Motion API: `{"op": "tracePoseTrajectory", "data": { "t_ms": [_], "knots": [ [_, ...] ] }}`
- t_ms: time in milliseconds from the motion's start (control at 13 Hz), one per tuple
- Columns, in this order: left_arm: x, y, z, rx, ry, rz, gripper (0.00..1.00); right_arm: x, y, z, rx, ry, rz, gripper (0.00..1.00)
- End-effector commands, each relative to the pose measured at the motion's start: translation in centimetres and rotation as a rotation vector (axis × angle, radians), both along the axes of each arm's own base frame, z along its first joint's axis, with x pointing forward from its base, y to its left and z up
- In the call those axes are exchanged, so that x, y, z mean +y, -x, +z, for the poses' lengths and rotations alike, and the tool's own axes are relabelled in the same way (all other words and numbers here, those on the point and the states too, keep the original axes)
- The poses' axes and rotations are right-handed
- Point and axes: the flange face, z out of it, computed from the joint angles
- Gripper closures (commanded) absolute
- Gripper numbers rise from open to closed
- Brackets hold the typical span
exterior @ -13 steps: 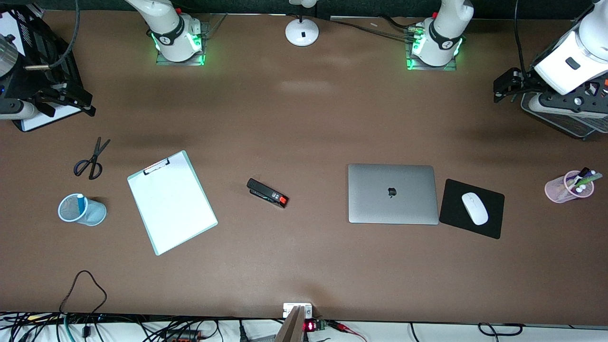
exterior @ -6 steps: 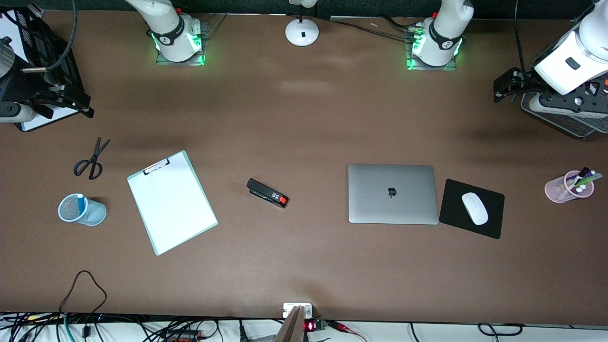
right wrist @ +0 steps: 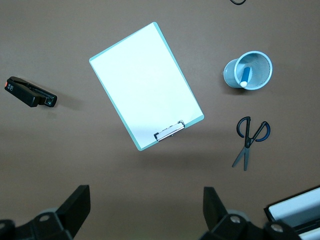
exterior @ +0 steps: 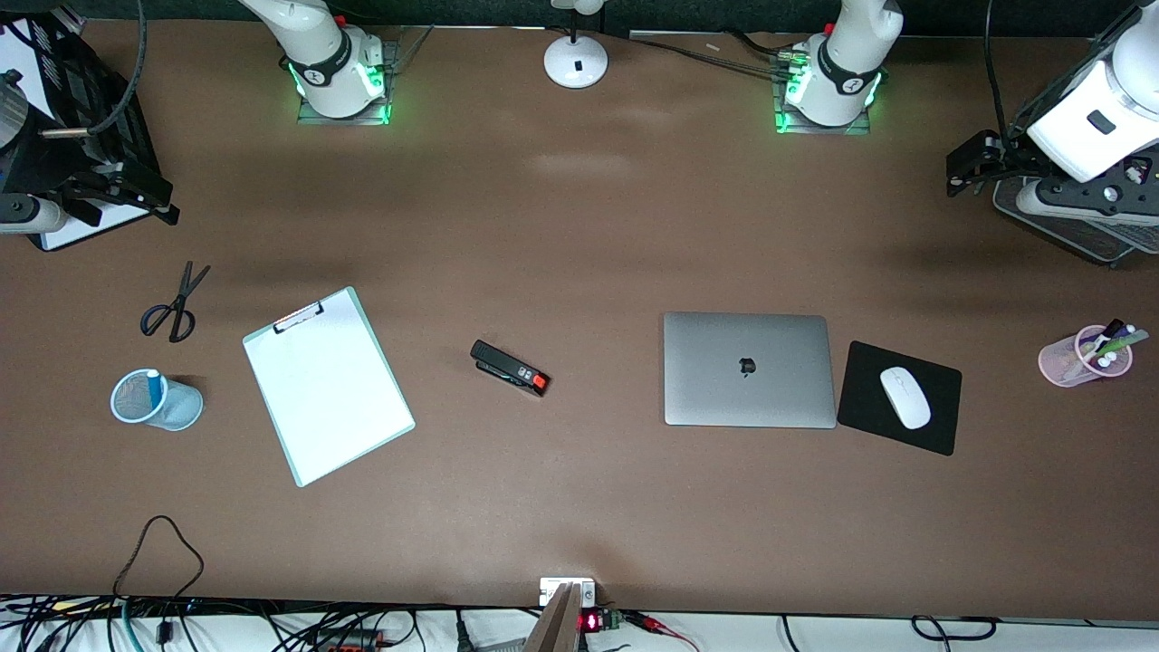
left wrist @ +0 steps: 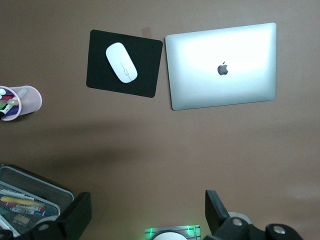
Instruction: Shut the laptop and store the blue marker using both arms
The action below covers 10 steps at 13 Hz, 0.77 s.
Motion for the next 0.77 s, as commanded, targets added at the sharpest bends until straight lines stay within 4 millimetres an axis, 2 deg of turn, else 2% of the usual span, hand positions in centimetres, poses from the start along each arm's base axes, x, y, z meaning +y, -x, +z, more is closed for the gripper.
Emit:
{"op": "tracePoseTrajectory", "data": {
  "t_ms": [0, 692],
  "knots": [
    [1.02, 0.34, 0.8, -0.014, 0.012, 0.019, 0.0, -0.07, -0.17, 0.62, 0.004, 0.009, -0.003, 0.0],
    [0.97, 0.29, 0.86, -0.016, 0.009, 0.018, 0.0, -0.37, -0.16, 0.53, 0.007, 0.014, -0.007, 0.0]
  ]
}}
